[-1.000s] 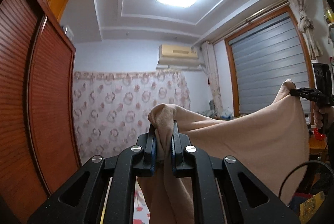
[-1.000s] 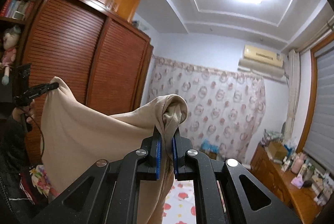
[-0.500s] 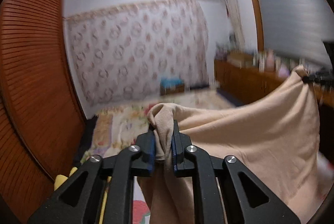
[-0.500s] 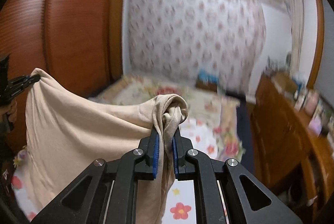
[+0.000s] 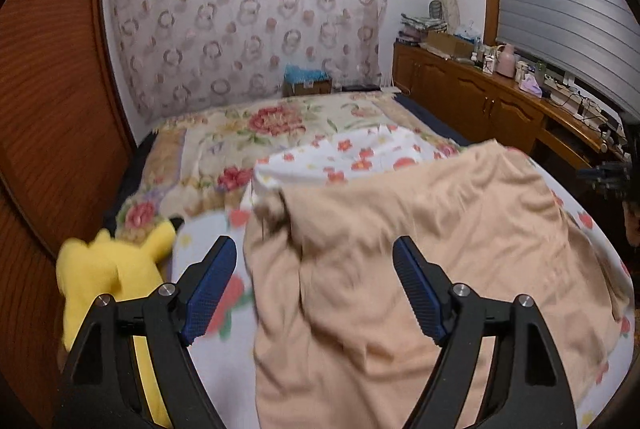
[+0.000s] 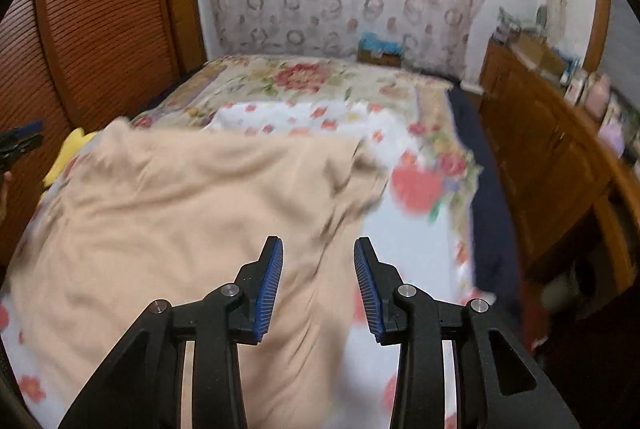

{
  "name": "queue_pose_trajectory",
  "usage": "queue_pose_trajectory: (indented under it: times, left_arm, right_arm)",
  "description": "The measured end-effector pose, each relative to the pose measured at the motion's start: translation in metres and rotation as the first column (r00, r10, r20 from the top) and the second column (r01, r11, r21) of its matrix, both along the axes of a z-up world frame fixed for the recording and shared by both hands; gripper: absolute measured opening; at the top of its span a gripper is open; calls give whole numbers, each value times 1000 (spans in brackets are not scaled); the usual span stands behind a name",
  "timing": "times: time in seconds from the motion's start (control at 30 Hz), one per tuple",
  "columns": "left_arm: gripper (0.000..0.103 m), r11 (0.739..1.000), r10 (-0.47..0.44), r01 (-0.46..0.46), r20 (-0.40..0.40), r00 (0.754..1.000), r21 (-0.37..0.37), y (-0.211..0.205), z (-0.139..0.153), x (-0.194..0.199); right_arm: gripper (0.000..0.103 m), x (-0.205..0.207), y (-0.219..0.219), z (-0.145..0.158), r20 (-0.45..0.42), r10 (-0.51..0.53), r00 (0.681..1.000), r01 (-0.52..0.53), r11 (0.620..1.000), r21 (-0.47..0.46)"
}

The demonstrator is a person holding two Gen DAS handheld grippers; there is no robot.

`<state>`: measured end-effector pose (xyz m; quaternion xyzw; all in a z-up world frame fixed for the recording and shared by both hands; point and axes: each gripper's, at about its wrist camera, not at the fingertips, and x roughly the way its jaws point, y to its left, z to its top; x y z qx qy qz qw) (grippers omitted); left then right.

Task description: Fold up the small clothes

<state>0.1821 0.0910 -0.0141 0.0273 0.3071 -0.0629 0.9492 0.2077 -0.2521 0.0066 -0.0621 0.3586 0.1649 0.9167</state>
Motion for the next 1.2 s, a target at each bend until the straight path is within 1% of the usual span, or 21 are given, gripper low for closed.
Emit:
queue_pose_trajectory:
  times: [0.1,0.2,0.3,0.37,0.47,0.57,0.7,0.73,0.8,0.83,0.9,0.97,1.0,1.03,1.07,1.17,1.2]
  left_arm:
    - [81,1000,6,-6,-45,999,0,0,-26,-9]
    - [81,1000,18,-20,-80,997,-21,1,-44,-16]
    - [81,1000,8,-9,-111,994,-11,-4,-60,-20]
    - [81,1000,3,-3,-129,992,-6,-6,-70,-20]
    - [81,1000,-7,5,-157,988,-13,-11,-79,-17]
    - [81,1000,-7,6,-189,982,-4,-13,-87,-13]
    - [81,1000,-3,5,-224,975,6,-13,-97,-10]
    - [81,1000,-3,4,-238,971,4,-12,-100,-9]
    - [81,1000,-2,3,-238,971,5,-12,-100,-9]
    - [81,1000,0,3,-239,971,10,-13,-100,-9]
    - [81,1000,0,5,-239,971,23,-15,-100,-9]
    - [82,1000,-1,6,-241,971,16,-15,-100,-9]
    - [82,1000,-3,6,-241,970,13,-14,-101,-9]
    - [82,1000,-3,6,-241,971,13,-14,-101,-10]
    - [82,1000,-2,6,-241,971,16,-15,-101,-10]
    - [83,1000,-1,5,-241,971,15,-13,-101,-10]
    - [83,1000,-1,5,-241,971,15,-13,-101,-10]
  right_arm:
    - [38,-17,-8,-16,-17,-9,1000,9,1000,-4]
    - [38,-21,-24,-29,-77,-50,996,55,997,51]
    - [38,-29,-32,-31,-83,-48,995,52,998,47]
    - [38,-30,-35,-30,-101,-48,994,53,998,47]
    - [38,-35,-40,-27,-113,-38,993,44,998,51]
    - [38,-37,-42,-28,-113,-39,993,44,998,42]
    - [38,-42,-45,-33,-122,-46,991,52,998,46]
    - [38,-43,-46,-42,-121,-45,992,52,997,48]
    - [38,-49,-51,-43,-126,-41,991,51,996,74]
    - [38,-52,-50,-49,-126,-38,991,48,996,76]
    - [38,-57,-49,-52,-118,-39,992,46,997,58]
    - [11,-60,-41,-56,-106,-18,994,22,999,42]
    - [5,-62,-39,-56,-100,5,995,-1,999,36]
    - [2,-66,-36,-60,-93,14,996,-12,1000,29]
    - [2,-70,-36,-60,-88,18,996,-17,1000,14]
    - [2,-78,-50,-54,-79,-12,997,13,1000,8]
    - [2,-82,-58,-51,-72,-37,997,37,999,0]
